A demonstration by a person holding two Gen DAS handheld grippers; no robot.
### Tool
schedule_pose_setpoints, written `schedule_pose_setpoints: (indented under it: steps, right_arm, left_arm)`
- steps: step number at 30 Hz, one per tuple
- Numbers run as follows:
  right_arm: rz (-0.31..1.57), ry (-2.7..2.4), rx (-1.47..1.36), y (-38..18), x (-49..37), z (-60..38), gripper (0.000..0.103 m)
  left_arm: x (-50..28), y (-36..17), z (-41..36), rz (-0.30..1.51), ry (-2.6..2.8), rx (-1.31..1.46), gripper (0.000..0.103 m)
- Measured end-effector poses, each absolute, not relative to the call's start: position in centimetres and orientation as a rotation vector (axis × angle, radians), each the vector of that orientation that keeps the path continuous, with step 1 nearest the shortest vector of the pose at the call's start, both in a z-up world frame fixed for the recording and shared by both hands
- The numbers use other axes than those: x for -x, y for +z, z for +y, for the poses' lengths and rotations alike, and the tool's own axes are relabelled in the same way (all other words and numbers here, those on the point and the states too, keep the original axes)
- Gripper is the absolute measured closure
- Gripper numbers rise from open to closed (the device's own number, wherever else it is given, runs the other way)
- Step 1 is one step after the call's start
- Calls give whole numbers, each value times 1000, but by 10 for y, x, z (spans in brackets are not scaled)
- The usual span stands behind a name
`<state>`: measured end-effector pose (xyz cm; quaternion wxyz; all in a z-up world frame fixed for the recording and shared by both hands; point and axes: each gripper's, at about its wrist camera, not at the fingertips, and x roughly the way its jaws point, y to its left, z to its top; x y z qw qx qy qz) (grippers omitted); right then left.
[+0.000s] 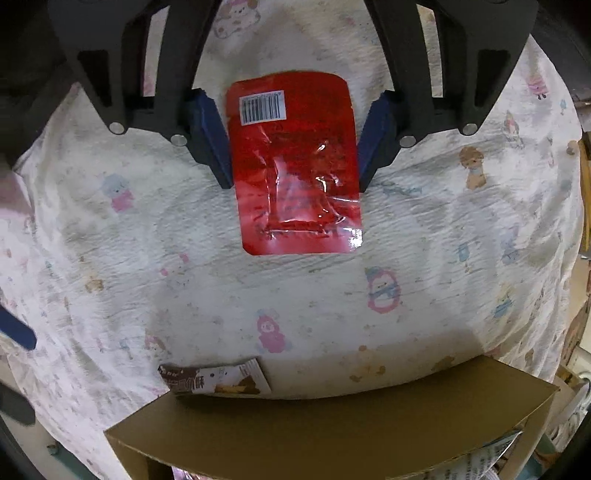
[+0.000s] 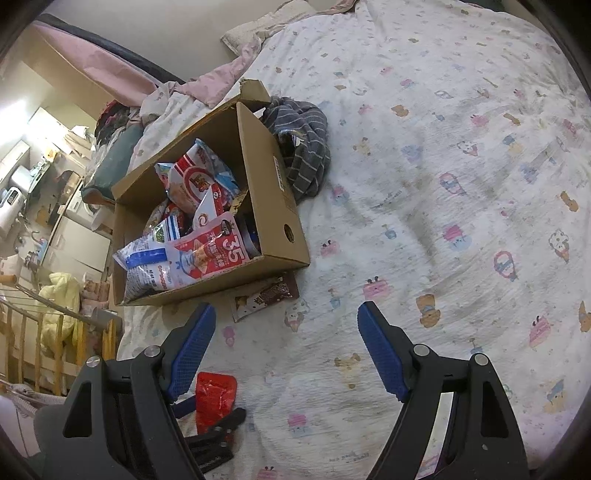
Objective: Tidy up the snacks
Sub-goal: 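Grasp the red packet with the left tool while the right tool grasps the chocolate bar, then lift and carry the red packet and chocolate bar over the box with both tools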
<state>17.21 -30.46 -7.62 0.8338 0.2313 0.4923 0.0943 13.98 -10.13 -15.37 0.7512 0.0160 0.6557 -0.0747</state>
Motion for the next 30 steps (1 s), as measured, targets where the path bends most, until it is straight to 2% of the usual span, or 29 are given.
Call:
schedule_pose_setpoints:
  steps: [4, 5, 7, 9, 12, 18, 22, 30]
  right_arm:
    - [1049, 197, -482, -80, -172, -302, 20]
    - [1051, 198, -477, -80, -172, -300, 17]
    - [1053, 192, -447, -85, -173, -294, 3]
    - [1055, 184, -413, -89, -174, -287, 0]
    - [1079, 181, -324, -105, -179, -263, 0]
    - [1035, 165, -166, -148, -176, -203, 0]
    - [977, 95, -16, -158, -190, -174, 0]
    - [1035, 118, -33, -179, -227, -173, 0]
  left_arm:
    - [-140, -141, -97, 1428, -178, -37, 46]
    - [-139, -137, -95, 1420, -180, -36, 46]
    - [-138, -128, -89, 1402, -182, -24, 46]
    - [-139, -117, -78, 1379, -170, 2, 46]
    - [-144, -104, -60, 1346, -132, 54, 46]
    - [-153, -100, -33, 1326, -81, 122, 46]
    - [-151, -99, -21, 1324, -62, 148, 46]
    - [-151, -101, -4, 1334, -50, 184, 46]
